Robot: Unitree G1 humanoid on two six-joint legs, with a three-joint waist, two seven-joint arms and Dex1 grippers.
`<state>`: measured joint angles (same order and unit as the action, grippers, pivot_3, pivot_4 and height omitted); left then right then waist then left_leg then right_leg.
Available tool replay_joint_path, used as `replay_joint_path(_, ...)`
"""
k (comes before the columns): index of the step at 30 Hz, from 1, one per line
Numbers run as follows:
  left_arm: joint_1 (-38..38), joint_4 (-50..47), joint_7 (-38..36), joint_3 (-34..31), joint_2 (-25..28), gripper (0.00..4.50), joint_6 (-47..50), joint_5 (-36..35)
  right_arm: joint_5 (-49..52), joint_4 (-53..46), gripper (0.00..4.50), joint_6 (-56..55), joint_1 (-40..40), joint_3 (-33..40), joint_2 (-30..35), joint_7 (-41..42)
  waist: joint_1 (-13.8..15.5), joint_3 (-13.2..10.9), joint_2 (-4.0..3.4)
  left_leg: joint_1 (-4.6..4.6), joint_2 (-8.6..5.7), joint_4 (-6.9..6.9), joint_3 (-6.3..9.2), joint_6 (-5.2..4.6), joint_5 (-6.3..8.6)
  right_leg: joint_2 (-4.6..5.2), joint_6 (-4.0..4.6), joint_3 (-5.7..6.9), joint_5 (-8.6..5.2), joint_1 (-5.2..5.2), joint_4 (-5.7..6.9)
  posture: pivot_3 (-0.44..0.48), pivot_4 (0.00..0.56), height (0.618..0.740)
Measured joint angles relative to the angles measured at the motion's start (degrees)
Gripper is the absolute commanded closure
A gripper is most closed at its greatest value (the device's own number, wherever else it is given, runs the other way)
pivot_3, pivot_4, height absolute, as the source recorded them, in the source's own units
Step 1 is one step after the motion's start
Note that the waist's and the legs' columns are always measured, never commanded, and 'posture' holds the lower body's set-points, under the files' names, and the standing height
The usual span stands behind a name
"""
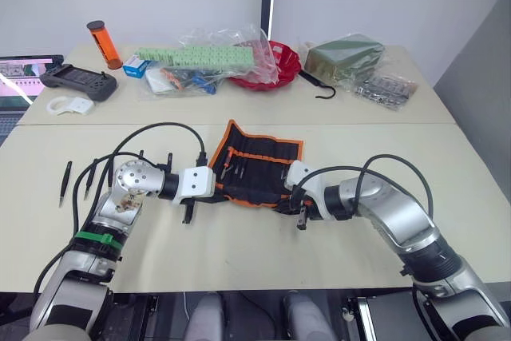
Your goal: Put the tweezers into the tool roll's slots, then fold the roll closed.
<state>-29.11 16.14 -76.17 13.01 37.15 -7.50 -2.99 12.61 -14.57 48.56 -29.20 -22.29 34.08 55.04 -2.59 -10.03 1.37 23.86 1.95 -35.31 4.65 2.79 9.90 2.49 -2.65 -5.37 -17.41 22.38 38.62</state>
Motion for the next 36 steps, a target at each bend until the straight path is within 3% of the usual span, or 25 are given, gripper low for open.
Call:
replay_joint_path(2,0.01,-0.61,-0.28,-0.04,0.01,3.3,2.69,-0.87,0.0,0.66,4.5,-0.11,0.03,0.07,0.0,0.0,0.05,0.0,0.0,-0.03,-0.01,-0.01,-0.01,0.0,0.0,0.0,-0.01,0.0,-0.01,-0.04,-0.02,0.0,0.15,0.74)
replay_joint_path(6,0.01,-0.72,-0.66,-0.61,0.24,2.01,6.81,-2.64,1.14,1.67,3.32,-0.18,0.03,0.46,-0.09,0.61,0.07,0.0,0.0,-0.07,0.0,-0.01,-0.01,0.0,0.0,0.0,-0.03,0.0,-0.01,-0.08,-0.05,0.0,0.15,0.74)
replay_joint_path(12,0.69,-2.33,-2.22,-3.4,1.25,0.01,21.78,-10.24,3.27,1.56,1.22,-0.64,0.92,0.83,0.13,2.7,-0.03,0.0,0.0,-0.1,0.03,-0.02,-0.01,-0.01,-0.01,-0.03,-0.03,0.01,-0.02,-0.09,-0.04,0.0,0.15,0.74)
replay_joint_path(16,2.49,-5.82,-3.29,-8.27,3.8,0.0,30.69,-17.13,7.91,0.07,0.01,2.39,2.48,4.45,2.11,4.34,0.15,-0.01,0.02,-0.06,0.02,-0.04,-0.01,-0.01,-0.01,-0.01,-0.04,0.0,-0.02,-0.09,-0.05,0.0,0.15,0.74)
replay_joint_path(20,3.95,-11.29,-3.19,-14.13,5.08,0.0,40.06,-25.84,16.43,-2.84,0.01,8.69,3.89,12.25,2.59,5.01,0.1,-0.04,0.04,-0.02,0.03,-0.04,0.0,-0.01,-0.01,-0.01,-0.04,0.0,-0.02,-0.06,-0.04,0.0,0.15,0.74)
replay_joint_path(24,3.93,-17.37,2.01,-20.54,4.17,0.0,46.84,-33.3,25.85,-5.09,0.01,13.76,2.15,23.19,-0.66,1.64,0.1,-0.05,0.06,-0.1,0.06,-0.03,-0.01,-0.01,-0.01,-0.02,-0.04,0.0,-0.02,-0.12,-0.07,0.0,0.15,0.74)
replay_joint_path(26,3.88,-18.95,5.61,-21.2,2.57,0.55,47.7,-34.15,26.41,-4.71,0.0,13.95,0.76,25.15,-2.69,-1.93,0.17,-0.05,0.06,-0.09,0.05,-0.04,-0.02,-0.01,-0.01,-0.01,-0.04,-0.01,-0.02,-0.12,-0.09,0.0,0.15,0.74)
replay_joint_path(27,3.87,-19.6,7.8,-21.17,1.37,0.77,47.56,-34.01,26.07,-4.1,0.52,13.28,0.4,25.48,-4.06,-4.26,0.21,-0.04,0.08,-0.09,0.05,-0.04,-0.01,-0.01,-0.01,-0.02,-0.04,0.0,-0.02,-0.13,-0.09,0.0,0.15,0.74)
replay_joint_path(31,3.21,-19.96,15.37,-19.25,-2.45,2.13,46.15,-30.51,22.2,-1.48,1.84,8.33,0.76,23.98,-8.19,-9.87,0.27,-0.04,0.07,-0.05,0.02,-0.03,-0.03,0.0,-0.01,-0.01,-0.03,-0.04,-0.01,-0.08,-0.1,0.0,0.15,0.74)
replay_joint_path(36,2.87,-19.88,22.59,-15.02,-7.58,3.83,44.54,-26.06,12.59,2.87,3.58,-3.85,0.85,16.54,-11.25,-14.17,0.13,-0.04,0.07,-0.04,0.02,-0.02,-0.04,0.0,-0.01,-0.01,-0.02,-0.06,-0.01,-0.07,-0.09,0.0,0.15,0.74)
